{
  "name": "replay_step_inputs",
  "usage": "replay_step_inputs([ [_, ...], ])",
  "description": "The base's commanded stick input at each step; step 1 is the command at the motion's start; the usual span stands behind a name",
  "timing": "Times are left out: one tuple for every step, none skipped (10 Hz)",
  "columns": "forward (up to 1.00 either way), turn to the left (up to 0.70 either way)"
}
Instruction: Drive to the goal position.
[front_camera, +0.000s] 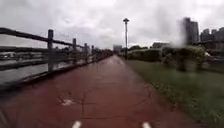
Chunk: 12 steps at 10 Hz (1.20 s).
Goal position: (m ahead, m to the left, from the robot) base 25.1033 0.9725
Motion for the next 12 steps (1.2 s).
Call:
replay_step_inputs([
  [0.5,0.0],
  [0.5,0.0],
  [0.5,0.0],
  [0.5,0.0],
  [0.5,0.0],
  [0.5,0.0],
  [0.5,0.0],
  [0.5,0.0],
  [0.5,0.0],
  [0.5,0.0],
  [0.5,0.0],
  [0.5,0.0],
])
